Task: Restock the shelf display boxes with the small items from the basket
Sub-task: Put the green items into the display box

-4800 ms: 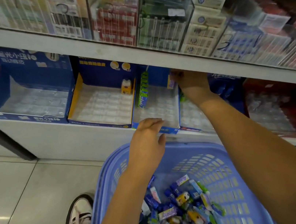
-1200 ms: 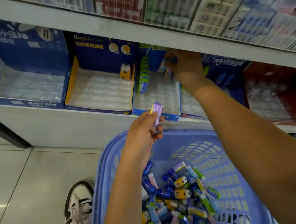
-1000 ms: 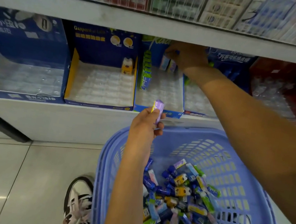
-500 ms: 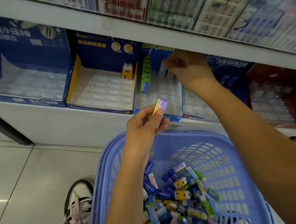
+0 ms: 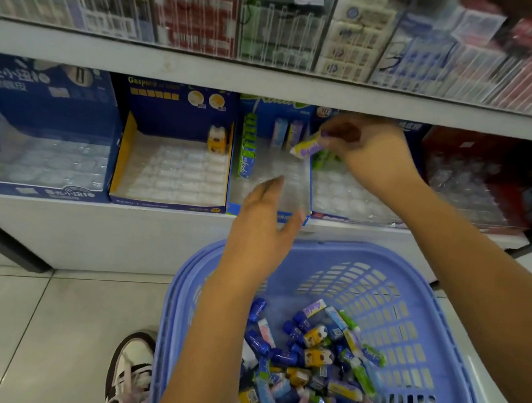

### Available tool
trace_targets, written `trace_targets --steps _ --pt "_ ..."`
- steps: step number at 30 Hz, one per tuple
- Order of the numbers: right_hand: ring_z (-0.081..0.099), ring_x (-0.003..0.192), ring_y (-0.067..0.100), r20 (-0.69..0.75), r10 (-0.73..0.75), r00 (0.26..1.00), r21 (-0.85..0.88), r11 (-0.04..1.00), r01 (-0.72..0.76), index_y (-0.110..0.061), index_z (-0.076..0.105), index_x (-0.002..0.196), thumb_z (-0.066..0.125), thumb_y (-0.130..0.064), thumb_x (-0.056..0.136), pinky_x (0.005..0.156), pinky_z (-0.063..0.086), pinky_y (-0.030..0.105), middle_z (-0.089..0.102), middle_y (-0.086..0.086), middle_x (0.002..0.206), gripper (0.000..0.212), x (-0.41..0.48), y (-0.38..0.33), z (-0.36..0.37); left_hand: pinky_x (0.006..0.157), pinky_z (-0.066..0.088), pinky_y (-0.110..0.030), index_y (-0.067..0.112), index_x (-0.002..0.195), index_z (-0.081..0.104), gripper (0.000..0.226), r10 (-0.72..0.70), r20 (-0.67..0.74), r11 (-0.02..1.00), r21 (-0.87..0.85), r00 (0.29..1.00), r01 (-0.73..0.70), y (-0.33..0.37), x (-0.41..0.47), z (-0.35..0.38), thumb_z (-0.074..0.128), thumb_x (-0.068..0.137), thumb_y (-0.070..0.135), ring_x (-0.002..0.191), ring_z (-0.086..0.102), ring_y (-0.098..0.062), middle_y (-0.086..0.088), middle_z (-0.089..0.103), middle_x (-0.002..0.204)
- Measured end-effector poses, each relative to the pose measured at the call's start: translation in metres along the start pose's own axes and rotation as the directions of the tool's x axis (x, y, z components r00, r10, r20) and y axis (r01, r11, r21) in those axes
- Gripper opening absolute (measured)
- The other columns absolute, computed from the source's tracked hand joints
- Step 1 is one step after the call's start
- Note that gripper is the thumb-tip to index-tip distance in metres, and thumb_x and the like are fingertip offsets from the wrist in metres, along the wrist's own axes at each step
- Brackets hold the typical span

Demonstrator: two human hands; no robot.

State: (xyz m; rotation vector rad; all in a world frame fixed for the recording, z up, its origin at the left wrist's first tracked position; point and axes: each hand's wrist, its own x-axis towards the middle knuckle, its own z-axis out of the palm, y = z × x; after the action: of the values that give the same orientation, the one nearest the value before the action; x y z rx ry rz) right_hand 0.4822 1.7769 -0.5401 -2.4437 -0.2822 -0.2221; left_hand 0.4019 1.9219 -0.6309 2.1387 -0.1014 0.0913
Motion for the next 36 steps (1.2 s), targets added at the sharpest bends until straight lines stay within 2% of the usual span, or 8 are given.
trace_targets --steps 2,5,9,12,16,21,25,36 --pt "0.060 0.105 0.017 0.001 -0.008 1.000 -0.119 0.993 0.008 -0.010 0.067 0.110 0.058 -0.016 0.092 0.083 0.036 0.006 0.068 0.006 0.111 0.021 0.017 0.005 0.007 0.115 0.016 -0.026 0.014 0.146 0.032 0.058 0.016 0.069 0.986 0.164 0.998 -0.027 -0.004 -0.002 0.005 0.053 0.096 0.033 0.143 0.021 -0.019 0.000 0.028 0.154" --pt "0.056 0.114 0.023 0.081 0.060 0.995 -0.215 0.976 -0.042 -0.015 0.064 0.117 0.051 -0.022 0.096 0.097 0.038 0.020 0.064 0.007 0.122 0.026 0.040 0.009 0.021 0.116 0.001 -0.022 0.010 0.144 0.037 0.055 0.070 0.054 0.965 0.250 0.996 -0.082 -0.008 -0.002 0.008 0.053 0.095 0.032 0.142 0.023 -0.017 -0.001 0.033 0.152" --pt "0.053 0.118 0.025 0.175 0.052 0.983 -0.254 0.967 -0.006 -0.014 0.059 0.125 0.046 -0.020 0.098 0.097 0.038 0.025 0.059 0.010 0.128 0.030 0.054 0.012 0.034 0.116 0.002 -0.022 0.009 0.144 0.038 0.055 0.095 0.040 0.968 0.228 0.995 -0.101 -0.010 -0.002 0.007 0.054 0.095 0.030 0.140 0.026 -0.017 -0.002 0.036 0.150" --pt "0.053 0.116 0.027 0.169 0.039 0.985 -0.271 0.962 0.008 -0.009 0.059 0.123 0.042 -0.017 0.099 0.095 0.038 0.028 0.058 0.013 0.127 0.030 0.059 0.014 0.041 0.117 0.004 -0.022 0.009 0.143 0.038 0.055 0.110 0.038 0.966 0.231 0.993 -0.116 -0.011 -0.003 0.008 0.053 0.095 0.030 0.140 0.026 -0.017 -0.002 0.036 0.149" --pt "0.050 0.121 0.026 0.202 0.031 0.979 -0.287 0.957 0.029 -0.013 0.054 0.129 0.041 -0.021 0.101 0.090 0.034 0.021 0.055 0.010 0.133 0.033 0.064 0.016 0.041 0.116 0.002 -0.022 0.008 0.142 0.039 0.054 0.134 0.023 0.964 0.228 0.991 -0.136 -0.012 -0.004 0.009 0.054 0.095 0.028 0.139 0.028 -0.018 -0.003 0.038 0.148" --pt "0.044 0.127 0.025 0.257 0.048 0.965 -0.310 0.950 0.035 -0.017 0.050 0.136 0.041 -0.025 0.101 0.095 0.032 0.021 0.048 0.006 0.141 0.036 0.071 0.018 0.036 0.117 0.002 -0.022 0.007 0.141 0.041 0.053 0.149 0.011 0.963 0.225 0.989 -0.148 -0.012 -0.004 0.009 0.055 0.094 0.027 0.138 0.030 -0.019 -0.004 0.040 0.147" --pt "0.047 0.124 0.026 0.296 0.026 0.955 -0.358 0.930 0.086 -0.017 0.055 0.130 0.043 -0.025 0.100 0.090 0.033 0.021 0.052 0.006 0.137 0.034 0.072 0.020 0.034 0.118 0.002 -0.023 0.007 0.142 0.040 0.054 0.163 0.016 0.961 0.226 0.987 -0.162 -0.014 -0.003 0.010 0.054 0.095 0.031 0.139 0.029 -0.018 -0.003 0.039 0.148" --pt "0.050 0.121 0.028 0.314 0.072 0.947 -0.436 0.897 0.076 -0.012 0.060 0.125 0.051 -0.020 0.096 0.101 0.038 0.030 0.055 0.009 0.134 0.031 0.074 0.009 0.042 0.117 0.002 -0.023 0.010 0.144 0.037 0.054 0.156 0.049 0.951 0.263 0.987 -0.163 -0.016 -0.001 0.011 0.051 0.096 0.032 0.140 0.026 -0.016 -0.001 0.036 0.149"
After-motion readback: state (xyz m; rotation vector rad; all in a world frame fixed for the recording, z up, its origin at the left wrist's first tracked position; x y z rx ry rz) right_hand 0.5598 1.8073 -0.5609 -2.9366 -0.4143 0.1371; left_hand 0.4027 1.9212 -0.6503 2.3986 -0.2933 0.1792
